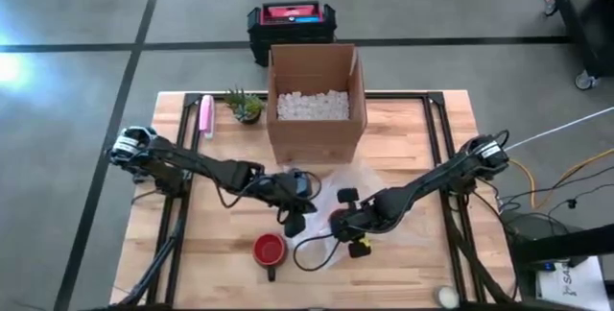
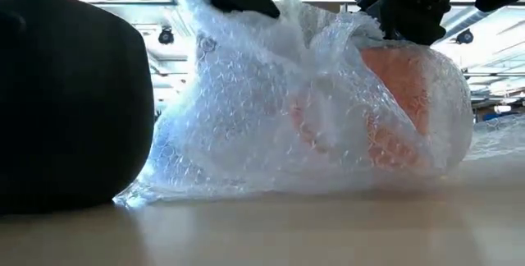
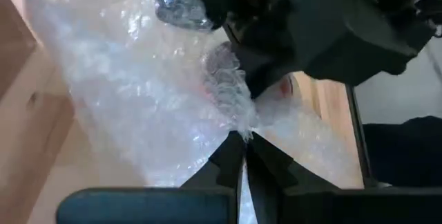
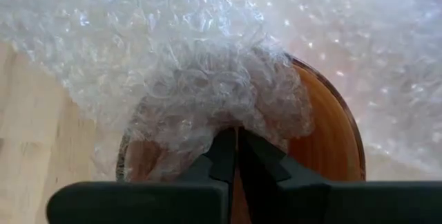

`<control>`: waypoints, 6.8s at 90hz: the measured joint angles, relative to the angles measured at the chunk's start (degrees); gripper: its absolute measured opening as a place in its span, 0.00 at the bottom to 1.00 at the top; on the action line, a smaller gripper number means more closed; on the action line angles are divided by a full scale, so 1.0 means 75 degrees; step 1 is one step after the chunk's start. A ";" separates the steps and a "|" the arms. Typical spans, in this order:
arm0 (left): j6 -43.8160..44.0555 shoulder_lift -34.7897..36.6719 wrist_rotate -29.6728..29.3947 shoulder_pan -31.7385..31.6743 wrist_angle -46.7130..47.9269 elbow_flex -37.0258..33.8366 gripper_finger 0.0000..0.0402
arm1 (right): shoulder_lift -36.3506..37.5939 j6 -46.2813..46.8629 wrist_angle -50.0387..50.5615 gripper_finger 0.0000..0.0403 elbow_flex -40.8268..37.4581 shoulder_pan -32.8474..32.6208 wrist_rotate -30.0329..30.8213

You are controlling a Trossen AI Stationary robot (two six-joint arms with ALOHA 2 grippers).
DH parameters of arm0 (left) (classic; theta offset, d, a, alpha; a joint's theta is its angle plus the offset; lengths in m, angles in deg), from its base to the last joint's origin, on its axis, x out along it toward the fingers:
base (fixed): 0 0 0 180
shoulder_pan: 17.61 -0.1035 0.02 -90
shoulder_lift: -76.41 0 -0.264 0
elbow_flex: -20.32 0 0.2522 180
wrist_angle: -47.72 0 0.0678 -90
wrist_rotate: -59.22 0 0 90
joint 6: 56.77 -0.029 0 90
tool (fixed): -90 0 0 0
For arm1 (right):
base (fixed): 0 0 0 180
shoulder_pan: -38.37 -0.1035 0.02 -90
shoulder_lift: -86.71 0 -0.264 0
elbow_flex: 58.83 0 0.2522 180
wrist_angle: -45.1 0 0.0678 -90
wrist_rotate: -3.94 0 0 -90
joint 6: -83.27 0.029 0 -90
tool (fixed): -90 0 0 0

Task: Wrap mug
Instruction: Wrap the orange mug with the bubble wrap on top

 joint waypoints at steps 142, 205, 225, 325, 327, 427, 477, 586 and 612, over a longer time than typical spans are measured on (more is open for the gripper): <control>0.1752 -0.0211 -0.0651 -0.0356 0.3091 -0.1575 0.53 | 0.0000 -0.0085 -0.0108 0.01 -0.0003 0.0000 0.0000; 0.1126 0.0486 -0.0476 -0.0402 0.1900 -0.1356 0.01 | 0.0000 -0.0204 -0.0184 0.01 -0.0017 -0.0001 0.0003; 0.0318 0.0543 -0.0768 -0.0087 0.1467 -0.0182 0.00 | 0.0000 -0.0204 -0.0187 0.01 -0.0017 0.0000 0.0003; 0.0054 -0.2650 0.0136 0.0617 -0.4815 -0.0319 0.00 | 0.0657 0.0009 0.3418 0.01 0.1968 -0.0023 -0.0022; 0.0052 -0.2646 0.0121 0.0616 -0.4811 -0.0320 0.00 | 0.0736 0.0009 0.3531 0.01 0.2042 -0.0023 -0.0039; 0.0851 -0.0907 -0.0620 0.0789 -0.0678 0.0028 0.00 | -0.0293 0.0266 0.0649 0.01 0.0417 -0.0095 0.0212; -0.0246 -0.0842 -0.0766 0.1068 0.0032 0.0812 0.00 | -0.0289 0.0169 0.0634 0.01 0.0420 -0.0105 0.0179; 0.0247 0.1308 -0.1762 0.0905 0.3969 0.0932 0.47 | -0.0297 0.0053 0.0699 0.01 0.0411 -0.0090 0.0160; 0.0936 0.2151 -0.2997 0.0761 0.5295 -0.0111 0.37 | -0.0294 0.0046 0.0691 0.01 0.0411 -0.0087 0.0163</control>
